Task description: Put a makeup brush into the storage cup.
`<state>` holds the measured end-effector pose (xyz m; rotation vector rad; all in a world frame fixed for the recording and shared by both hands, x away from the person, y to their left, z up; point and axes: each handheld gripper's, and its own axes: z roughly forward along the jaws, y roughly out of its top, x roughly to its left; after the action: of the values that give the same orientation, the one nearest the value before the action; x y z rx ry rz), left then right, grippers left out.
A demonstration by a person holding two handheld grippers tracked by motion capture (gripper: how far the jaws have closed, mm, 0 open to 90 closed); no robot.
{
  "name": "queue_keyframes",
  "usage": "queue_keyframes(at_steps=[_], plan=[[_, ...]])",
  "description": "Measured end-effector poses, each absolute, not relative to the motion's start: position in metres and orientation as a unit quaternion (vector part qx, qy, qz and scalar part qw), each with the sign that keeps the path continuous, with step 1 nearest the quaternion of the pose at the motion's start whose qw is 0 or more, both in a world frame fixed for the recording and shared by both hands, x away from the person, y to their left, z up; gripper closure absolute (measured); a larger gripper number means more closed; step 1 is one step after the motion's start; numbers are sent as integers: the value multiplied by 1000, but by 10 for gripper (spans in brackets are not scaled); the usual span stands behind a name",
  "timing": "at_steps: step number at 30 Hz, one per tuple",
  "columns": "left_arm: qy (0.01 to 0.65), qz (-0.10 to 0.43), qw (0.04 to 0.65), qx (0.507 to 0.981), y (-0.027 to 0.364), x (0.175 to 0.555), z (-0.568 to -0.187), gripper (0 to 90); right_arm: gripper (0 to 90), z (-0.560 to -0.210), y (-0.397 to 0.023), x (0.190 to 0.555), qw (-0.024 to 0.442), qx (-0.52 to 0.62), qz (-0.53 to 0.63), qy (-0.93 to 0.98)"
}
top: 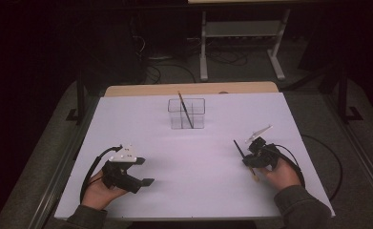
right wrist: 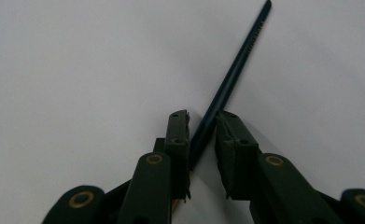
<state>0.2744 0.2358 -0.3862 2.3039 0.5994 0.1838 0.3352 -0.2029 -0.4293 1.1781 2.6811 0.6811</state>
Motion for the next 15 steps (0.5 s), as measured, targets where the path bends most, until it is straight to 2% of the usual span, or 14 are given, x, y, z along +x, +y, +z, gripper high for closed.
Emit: queue_keyframes(at_steps=[6,15], plan=[[234,71,368,897,236,274,-386,202,821,-429,-205,338,65,397,226,887],[233,74,373,895,236,275,-386,202,827,-427,-208,345,43,377,223,898]])
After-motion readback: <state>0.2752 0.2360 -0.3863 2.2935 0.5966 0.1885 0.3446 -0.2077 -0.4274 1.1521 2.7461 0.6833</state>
